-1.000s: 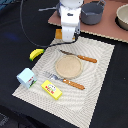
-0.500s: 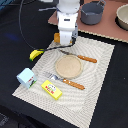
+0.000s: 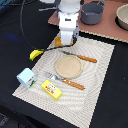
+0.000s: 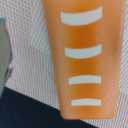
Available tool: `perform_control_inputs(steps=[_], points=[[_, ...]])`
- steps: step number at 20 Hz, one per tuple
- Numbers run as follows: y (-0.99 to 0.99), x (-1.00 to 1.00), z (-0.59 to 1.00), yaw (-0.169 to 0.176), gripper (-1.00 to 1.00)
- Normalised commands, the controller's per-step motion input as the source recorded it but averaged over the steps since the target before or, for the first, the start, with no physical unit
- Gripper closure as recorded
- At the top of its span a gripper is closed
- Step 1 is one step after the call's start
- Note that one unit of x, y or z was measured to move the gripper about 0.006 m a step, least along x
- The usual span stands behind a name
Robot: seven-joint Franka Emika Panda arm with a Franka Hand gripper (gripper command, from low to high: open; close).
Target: Interact with the objects in diverse but meaningful ways.
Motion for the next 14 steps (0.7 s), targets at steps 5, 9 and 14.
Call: perform_control_inputs(steps=[5,9,14], points=[[-0.05,-0.17,0.51,-0.052,-1.00],[-0.41,-0.46,0.20,-0.016,-1.00],[-0.59,-0.68,0.01,-0.004,-1.00]])
